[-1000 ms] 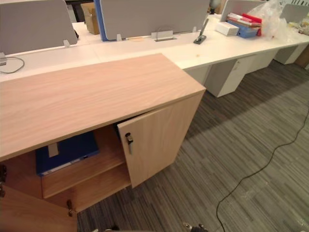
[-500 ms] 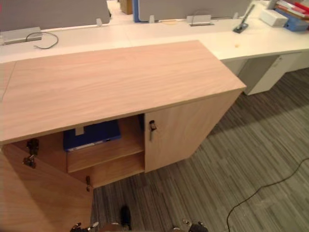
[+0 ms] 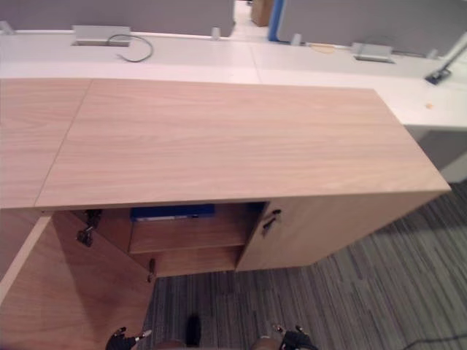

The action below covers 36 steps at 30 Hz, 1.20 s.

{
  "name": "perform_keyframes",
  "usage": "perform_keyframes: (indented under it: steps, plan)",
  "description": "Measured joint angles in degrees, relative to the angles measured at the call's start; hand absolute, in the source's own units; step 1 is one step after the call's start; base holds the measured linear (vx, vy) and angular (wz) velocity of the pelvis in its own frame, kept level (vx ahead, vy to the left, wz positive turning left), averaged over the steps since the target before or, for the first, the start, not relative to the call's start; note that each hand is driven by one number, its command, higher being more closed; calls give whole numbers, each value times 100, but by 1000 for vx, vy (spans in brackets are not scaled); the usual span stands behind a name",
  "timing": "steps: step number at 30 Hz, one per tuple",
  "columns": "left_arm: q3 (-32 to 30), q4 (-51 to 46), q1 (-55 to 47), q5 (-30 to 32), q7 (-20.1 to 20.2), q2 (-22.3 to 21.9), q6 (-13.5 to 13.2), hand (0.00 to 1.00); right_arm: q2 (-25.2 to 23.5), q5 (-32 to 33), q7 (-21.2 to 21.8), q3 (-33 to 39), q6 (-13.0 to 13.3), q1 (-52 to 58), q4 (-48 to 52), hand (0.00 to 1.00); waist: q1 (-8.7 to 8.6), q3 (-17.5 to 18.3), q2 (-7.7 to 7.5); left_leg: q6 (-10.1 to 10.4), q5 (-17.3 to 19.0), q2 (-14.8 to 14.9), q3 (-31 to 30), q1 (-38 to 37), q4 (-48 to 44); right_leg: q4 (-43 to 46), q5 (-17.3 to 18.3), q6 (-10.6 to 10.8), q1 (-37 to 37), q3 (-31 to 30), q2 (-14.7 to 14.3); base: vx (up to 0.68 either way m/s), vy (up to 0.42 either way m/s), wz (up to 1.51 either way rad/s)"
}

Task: Walk over to the cabinet, pick up the folder, carry it to the office cabinet, place the folder inside the office cabinet, then close the office cabinet door

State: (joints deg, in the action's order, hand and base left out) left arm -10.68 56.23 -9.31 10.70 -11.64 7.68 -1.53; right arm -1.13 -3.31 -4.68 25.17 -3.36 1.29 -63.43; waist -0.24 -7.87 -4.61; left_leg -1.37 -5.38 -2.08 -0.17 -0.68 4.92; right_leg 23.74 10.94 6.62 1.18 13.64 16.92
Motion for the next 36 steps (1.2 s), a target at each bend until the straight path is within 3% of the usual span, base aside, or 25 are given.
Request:
perform_keyframes:
  steps: [3, 4, 5, 6, 9, 13, 15, 18, 23, 28, 31, 36]
  plan:
    - [-64, 6, -92, 1, -19, 28, -1, 0, -63, -3, 8, 0, -7, -1, -108, 0, 70, 91, -145, 211, 43, -36, -146, -55, -8, -849, -123, 80, -13, -104, -69, 40, -201, 48]
    - [-163, 31, -122, 0, -24, 45, 0, 0, -108, -3, 10, 1, -6, 0, -147, 0, 82, 121, -252, 289, 65, -72, -162, -57, -6, -1040, -309, 196, -14, -77, -79, 51, -258, 12]
    - [-227, 92, -115, -2, -32, 35, 8, 0, -95, -3, 11, 13, -7, -6, -155, 0, 97, 150, -255, 343, 82, -16, -166, -60, -6, -1098, -266, 262, -57, -74, -111, 63, -263, -7]
    - [-329, 165, -172, -6, -40, -50, 8, 0, -39, -6, 11, 27, -5, -6, -154, 0, 103, 199, -120, 442, 104, 177, -94, -49, -12, -1187, -300, 198, -59, -64, -304, 72, -242, -22]
    - [-513, 282, -232, -22, -40, -128, 15, 0, 48, 4, -1, 50, 0, 28, -155, 0, 60, 215, -11, 634, 194, 500, -35, -102, -131, -1353, -301, 118, -262, 1, -645, 49, -220, -10]
    - [-615, 274, -211, -85, -40, -134, 12, 0, 100, 9, -8, 48, 4, 91, -159, 0, 47, 161, -37, 764, 389, 632, -87, -8, -519, -1517, -319, 75, -494, 161, -795, 3, -115, 14]
    - [-618, 259, -172, -199, -43, -134, 7, 0, 107, 72, -15, 74, 17, 99, -161, 0, -19, 107, -47, 728, 595, 580, -47, 369, -1130, -1543, -325, 66, -558, 363, -740, -58, 1, 54]
    - [-595, 208, -42, -251, -48, -168, 8, 0, 149, 159, -67, 345, 12, 109, -251, 0, -21, -93, 20, 393, 1068, 780, 1256, 1017, -2554, -1531, -280, 16, -860, 860, -684, -75, 79, 75]
    - [-485, 110, -40, -211, -34, -195, 29, 0, 39, 215, -131, 662, 1, -14, -196, 0, 143, -236, 82, 138, 1259, 831, 1868, 1406, -2960, -1365, -214, 60, -672, 998, -565, -39, 174, 30]
    - [-484, 43, -7, -120, -16, -191, 112, 0, -164, 267, -204, 668, 14, 36, 88, 0, 119, -215, 52, -295, 1081, 397, 1874, 1445, -2275, -1633, -286, -46, -538, 978, -440, -32, 129, 32]
    - [-508, 42, 32, 26, 2, -192, 112, 0, -208, 340, -223, 429, 19, 40, 172, 0, 132, -166, -19, -382, 722, 72, 1985, 1181, -1340, -1870, -429, -260, -513, 930, -353, 33, 63, 25]
    - [-449, 43, -12, 107, 0, -174, 110, 0, -185, 337, -231, 56, 29, 35, 217, 0, 151, -158, -26, -334, 238, -180, 2016, 456, -253, -1703, -517, -226, -618, 819, -261, 93, 37, -9]
